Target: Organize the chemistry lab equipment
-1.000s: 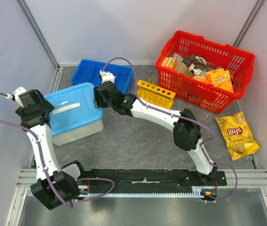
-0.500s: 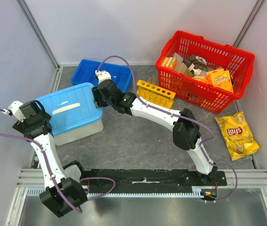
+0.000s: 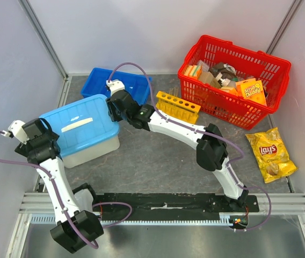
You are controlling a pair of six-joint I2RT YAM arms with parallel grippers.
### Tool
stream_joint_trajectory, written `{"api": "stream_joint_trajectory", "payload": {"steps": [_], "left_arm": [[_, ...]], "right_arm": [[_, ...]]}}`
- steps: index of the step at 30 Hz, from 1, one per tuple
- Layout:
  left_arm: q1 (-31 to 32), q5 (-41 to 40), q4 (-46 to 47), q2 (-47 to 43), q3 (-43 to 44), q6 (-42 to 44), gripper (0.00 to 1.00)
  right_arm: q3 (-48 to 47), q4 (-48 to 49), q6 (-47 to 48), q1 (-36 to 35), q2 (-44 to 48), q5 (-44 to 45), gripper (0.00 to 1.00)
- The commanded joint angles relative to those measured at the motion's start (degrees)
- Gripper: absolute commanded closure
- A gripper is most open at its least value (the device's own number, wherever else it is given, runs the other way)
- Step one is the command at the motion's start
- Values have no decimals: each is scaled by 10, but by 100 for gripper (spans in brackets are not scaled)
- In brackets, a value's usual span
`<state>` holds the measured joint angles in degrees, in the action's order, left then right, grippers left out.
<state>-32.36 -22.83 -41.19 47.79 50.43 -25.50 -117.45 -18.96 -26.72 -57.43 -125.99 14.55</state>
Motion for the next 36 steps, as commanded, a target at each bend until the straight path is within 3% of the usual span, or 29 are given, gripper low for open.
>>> {"api": "stream_joint_trajectory", "payload": {"steps": [1,11,23,27,34,36], "left_arm": [[-2,27,-5,-9,24,-9,18],[-3,92,15,-31,-20,1,17],[-11,88,-33,-91,-38,-55,14],[-11,194,13,-112,-87,-65,6],[-11,194,-5,-111,-84,-101,4],[-10,137,-35,-111,-69,-123,3]], "right_arm": [[-9,-60,55,21,0,44,64],[-8,-71,84,46,-5,72,65],[-12,-72,84,57,-4,53,64],[-16,-69,87,57,-10,47,64],[-25,-71,91,57,-25,48,64],[-28,-75,92,57,-29,50,65]]}}
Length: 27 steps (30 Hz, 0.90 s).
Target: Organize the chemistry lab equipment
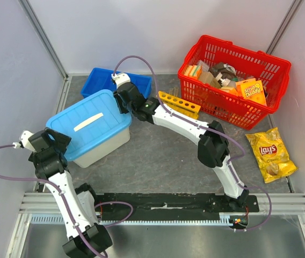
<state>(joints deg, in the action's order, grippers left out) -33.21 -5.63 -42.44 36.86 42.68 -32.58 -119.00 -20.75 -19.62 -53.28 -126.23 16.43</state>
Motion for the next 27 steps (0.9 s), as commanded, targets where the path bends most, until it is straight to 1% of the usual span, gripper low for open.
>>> {"api": "stream_joint_trajectory", "payload": {"steps": [1,3,6,9,11,16,18,21,23,24,27], "left_arm": [[-3,-70,-40,-3,20,-73,2],[-2,-123,-64,-18,28,-112,1],[-3,-122,-41,-21,-2,-134,1],[-6,-66,-18,-37,-50,-165,2],[-6,-44,-12,-43,-69,-180,2],[-9,47,52,-62,-110,-188,3],[-9,73,69,-65,-121,-197,4],[-9,71,68,-76,-140,-221,5],[-9,75,78,-87,-148,-229,7],[-8,76,83,-91,-151,-231,10],[-9,77,100,-93,-147,-213,25]], "right_arm": [[-12,-57,20,16,-28,33,65],[-12,-59,22,17,-29,33,65],[-25,-63,23,18,-31,31,65],[-39,-68,29,18,-34,33,65],[-41,-68,31,19,-35,34,65],[-42,-69,36,21,-35,31,65],[-44,-69,36,20,-35,29,65],[-50,-68,32,21,-37,20,65],[-51,-69,28,20,-35,15,65],[-53,-68,27,21,-35,12,65],[-53,-68,24,20,-35,4,66]]}}
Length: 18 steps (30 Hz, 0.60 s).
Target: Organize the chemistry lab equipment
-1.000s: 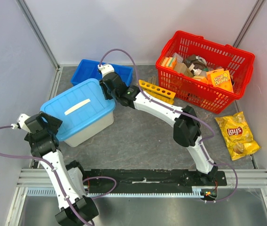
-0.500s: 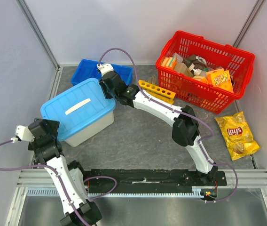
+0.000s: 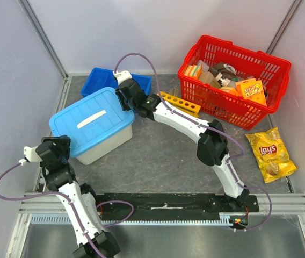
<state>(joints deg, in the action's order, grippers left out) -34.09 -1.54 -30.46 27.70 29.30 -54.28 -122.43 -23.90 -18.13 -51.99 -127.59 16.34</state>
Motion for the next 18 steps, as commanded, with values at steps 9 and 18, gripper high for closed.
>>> {"api": "stream_joint_trajectory", "payload": {"steps": [9,18], "left_arm": [[1,18,-20,41,40,152,45],[1,40,-6,95,59,205,61]], "right_arm": [[-4,-23,8,5,-13,-26,66],[5,-20,14,2,-14,-32,67]]}}
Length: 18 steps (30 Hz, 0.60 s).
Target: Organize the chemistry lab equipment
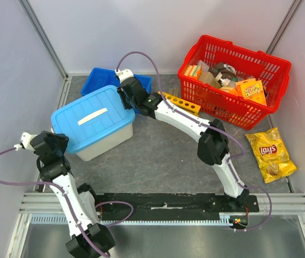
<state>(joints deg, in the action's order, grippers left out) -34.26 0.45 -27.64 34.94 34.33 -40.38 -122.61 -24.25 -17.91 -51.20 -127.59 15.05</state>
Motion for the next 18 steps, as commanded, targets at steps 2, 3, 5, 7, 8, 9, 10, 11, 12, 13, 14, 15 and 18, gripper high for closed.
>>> {"api": "stream_joint_trajectory", "payload": {"steps": [2,3,5,7,8,9,10,11,12,13,14,15,18], "left_arm": [[2,4,-39,28,18,81,62],[3,1,-39,31,21,90,63],[4,1,-39,45,28,103,65],[4,5,-39,60,35,113,67],[5,5,-39,69,37,118,68],[7,4,-39,74,41,122,69],[9,3,-39,77,44,128,70],[11,2,-39,79,46,132,71],[14,-3,-39,80,49,135,72],[18,-2,-39,81,51,139,74],[21,-17,-39,82,53,143,76],[25,-21,-39,84,55,145,77],[44,-34,-42,92,62,154,82]], "right_arm": [[6,-16,14,-7,-16,-20,67],[7,-15,15,-7,-17,-21,67],[5,-13,17,-7,-20,-26,67],[4,-12,17,-7,-20,-29,67],[4,-13,18,-7,-21,-29,67],[2,-13,19,-7,-22,-29,67],[1,-13,18,-7,-23,-30,67],[2,-12,18,-7,-23,-29,67],[1,-11,18,-7,-23,-30,67],[2,-11,18,-7,-24,-32,67],[2,-12,18,-7,-25,-32,67],[3,-11,19,-7,-26,-32,67],[4,-12,23,-7,-28,-31,67]]}}
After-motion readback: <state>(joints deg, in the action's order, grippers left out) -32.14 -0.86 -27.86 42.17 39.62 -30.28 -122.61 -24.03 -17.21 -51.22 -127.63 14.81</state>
